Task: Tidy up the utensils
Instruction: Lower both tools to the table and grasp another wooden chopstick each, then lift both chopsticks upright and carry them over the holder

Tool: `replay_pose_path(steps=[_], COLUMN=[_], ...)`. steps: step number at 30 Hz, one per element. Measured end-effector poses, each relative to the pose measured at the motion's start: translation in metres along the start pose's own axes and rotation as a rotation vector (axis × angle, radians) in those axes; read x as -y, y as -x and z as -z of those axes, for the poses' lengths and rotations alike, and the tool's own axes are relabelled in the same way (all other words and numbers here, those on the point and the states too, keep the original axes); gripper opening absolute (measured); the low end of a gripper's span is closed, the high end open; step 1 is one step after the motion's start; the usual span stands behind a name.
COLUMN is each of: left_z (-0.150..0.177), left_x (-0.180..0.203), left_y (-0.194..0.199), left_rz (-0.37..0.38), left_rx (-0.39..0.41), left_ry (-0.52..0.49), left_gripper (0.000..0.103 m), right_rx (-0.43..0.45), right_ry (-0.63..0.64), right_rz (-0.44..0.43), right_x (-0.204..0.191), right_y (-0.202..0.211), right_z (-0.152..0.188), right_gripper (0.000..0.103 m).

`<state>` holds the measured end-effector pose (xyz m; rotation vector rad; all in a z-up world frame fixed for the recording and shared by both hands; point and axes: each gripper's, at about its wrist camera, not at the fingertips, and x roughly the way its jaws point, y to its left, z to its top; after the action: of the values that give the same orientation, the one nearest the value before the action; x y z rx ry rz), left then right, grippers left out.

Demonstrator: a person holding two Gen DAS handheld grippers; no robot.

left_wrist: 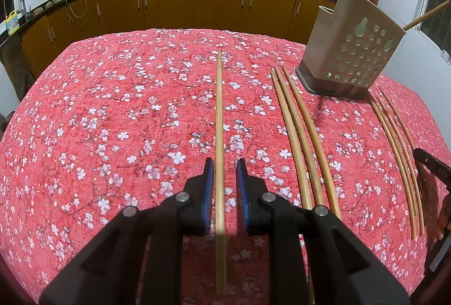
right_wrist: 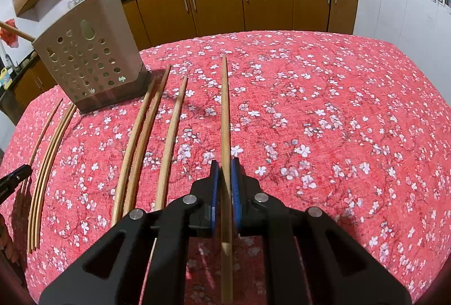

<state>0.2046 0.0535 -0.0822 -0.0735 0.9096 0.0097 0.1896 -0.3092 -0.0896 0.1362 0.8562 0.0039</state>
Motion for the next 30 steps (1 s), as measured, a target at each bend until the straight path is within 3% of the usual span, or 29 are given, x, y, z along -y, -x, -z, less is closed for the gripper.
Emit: replay_pose_path(steps=[4,9,12,16,30], left_z=[0.011,0.015,0.013,0.007,-0.048], left_x=[0.004,0.001,-0.003,-0.006,-0.015], left_y=[0.007,0.009,0.007,0.011,0.091], left_rz=[-0.001,-0.004,0.010,0.013,0.091], left_rx=[0.017,0.017,0.016,0.010,0.259], left_ry=[-0.026,-0.005,-0.003,-0.002,0.074], left_gripper=[0.018,0.008,0.008,0.008,0.008], right_rx=[-0.002,-0.002,0.000,0.062,0.313], right_ry=[0.001,-0.001,-0.001,-0.027,-0.040], right_rz=[-0.014,-0.024,-0.022,-0.039,-0.036], right_x=[0.002,0.005,0.004,0.010,0.018], right_y=[0.009,0.012,0.011,0.031,0.100], right_z=[0.012,0.014,0.011,0.003,-0.039], right_gripper=[0.010,0.009,0.008,0.008,0.008])
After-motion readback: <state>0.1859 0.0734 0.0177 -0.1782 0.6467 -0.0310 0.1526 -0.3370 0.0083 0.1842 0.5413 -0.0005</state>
